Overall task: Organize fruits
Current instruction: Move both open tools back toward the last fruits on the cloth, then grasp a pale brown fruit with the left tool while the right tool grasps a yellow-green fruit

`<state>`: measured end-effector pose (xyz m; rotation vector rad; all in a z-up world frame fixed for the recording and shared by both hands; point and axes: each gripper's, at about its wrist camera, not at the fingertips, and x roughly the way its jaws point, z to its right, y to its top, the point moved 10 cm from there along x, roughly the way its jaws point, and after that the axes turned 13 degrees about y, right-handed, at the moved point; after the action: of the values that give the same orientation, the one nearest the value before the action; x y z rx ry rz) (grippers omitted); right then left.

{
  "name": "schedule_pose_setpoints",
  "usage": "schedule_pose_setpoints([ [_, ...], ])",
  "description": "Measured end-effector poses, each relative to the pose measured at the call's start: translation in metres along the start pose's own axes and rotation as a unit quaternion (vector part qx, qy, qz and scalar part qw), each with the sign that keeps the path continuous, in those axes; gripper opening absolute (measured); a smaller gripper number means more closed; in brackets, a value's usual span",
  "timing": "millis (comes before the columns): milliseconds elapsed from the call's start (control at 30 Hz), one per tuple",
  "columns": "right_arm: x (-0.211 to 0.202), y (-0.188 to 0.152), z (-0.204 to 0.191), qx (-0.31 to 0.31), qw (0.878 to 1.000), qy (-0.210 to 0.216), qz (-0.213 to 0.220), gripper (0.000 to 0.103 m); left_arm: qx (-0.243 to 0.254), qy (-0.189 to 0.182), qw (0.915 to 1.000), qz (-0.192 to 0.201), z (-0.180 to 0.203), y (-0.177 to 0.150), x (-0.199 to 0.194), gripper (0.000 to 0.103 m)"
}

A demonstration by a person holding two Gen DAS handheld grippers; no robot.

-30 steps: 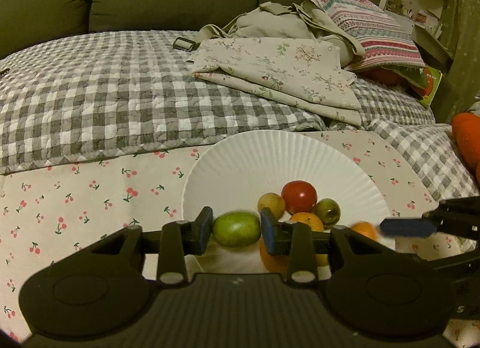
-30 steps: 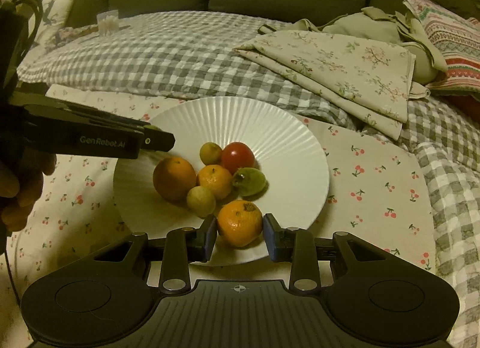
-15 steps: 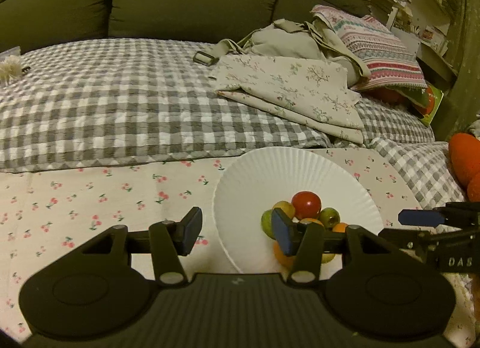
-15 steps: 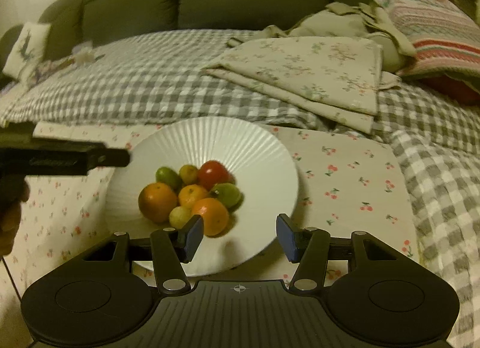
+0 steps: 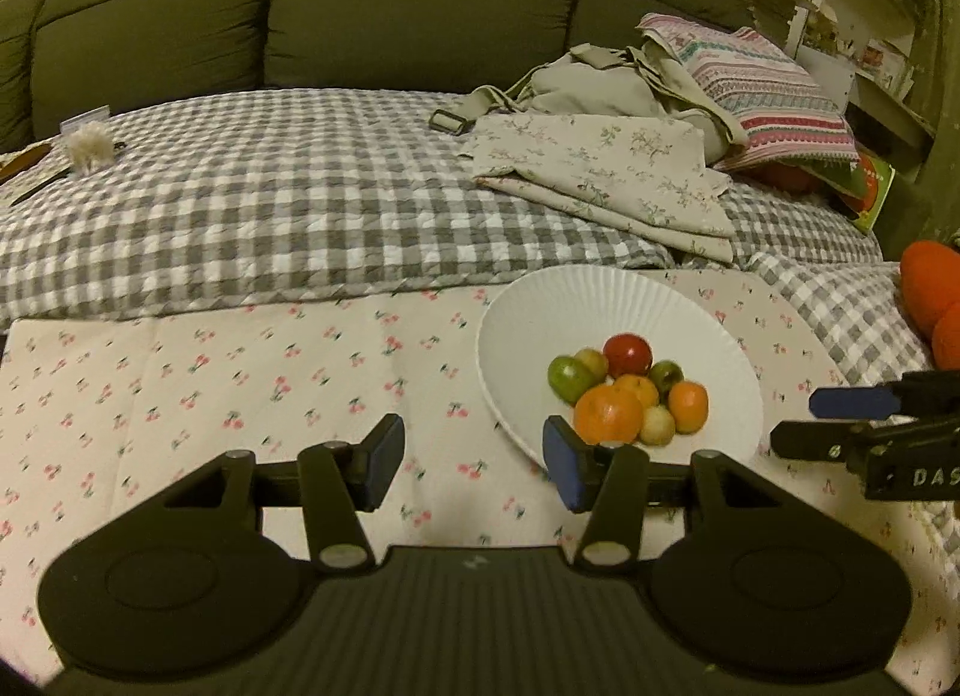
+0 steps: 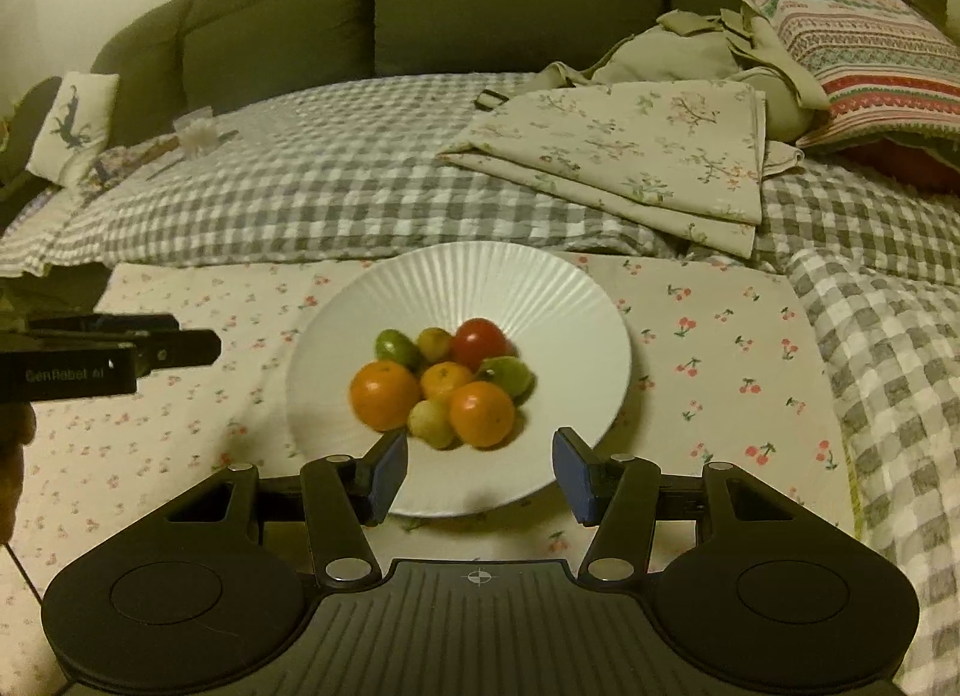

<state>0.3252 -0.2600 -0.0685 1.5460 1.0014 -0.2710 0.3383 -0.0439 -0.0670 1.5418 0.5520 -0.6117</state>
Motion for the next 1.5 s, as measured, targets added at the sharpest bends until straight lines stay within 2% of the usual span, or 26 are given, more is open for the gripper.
schedule_pose_setpoints([
  [167, -0.012, -0.003, -0.016, -0.003, 1.000, 0.012, 0.002, 0.054, -0.005, 0.005, 0.9999, -0.014, -0.007, -0.020, -0.010, 0.050],
  [333, -0.020, -0.008, -0.024, 0.015, 1.000, 0.009, -0.003, 0.059, 0.008, 0.012, 0.9995, -0.027, -0.007, -0.042, -0.013, 0.051],
  [533, -0.024, -0.019, -0.033, 0.031, 0.999, 0.010, -0.017, 0.067, 0.019, -0.002, 0.9989, -0.042, 0.005, -0.066, -0.021, 0.052],
  [767, -0.020, -0.030, -0.045, 0.016, 0.999, 0.018, -0.033, 0.069, 0.036, -0.012, 0.9976, -0.057, 0.019, -0.088, -0.020, 0.052],
  [867, -0.021, -0.033, -0.044, 0.019, 0.999, 0.019, -0.032, 0.074, 0.035, -0.013, 0.9975, -0.061, 0.024, -0.093, -0.019, 0.052],
  [1000, -0.020, -0.039, -0.043, 0.024, 0.999, 0.023, -0.039, 0.075, 0.036, -0.010, 0.9974, -0.061, 0.029, -0.100, -0.017, 0.057],
  [1167, -0.016, -0.045, -0.045, 0.028, 0.998, 0.031, -0.048, 0.079, 0.048, -0.015, 0.9965, -0.067, 0.038, -0.109, -0.014, 0.058],
  [1500, -0.007, -0.052, -0.045, 0.036, 0.997, 0.035, -0.062, 0.080, 0.049, -0.029, 0.9967, -0.058, 0.040, -0.114, -0.007, 0.058],
])
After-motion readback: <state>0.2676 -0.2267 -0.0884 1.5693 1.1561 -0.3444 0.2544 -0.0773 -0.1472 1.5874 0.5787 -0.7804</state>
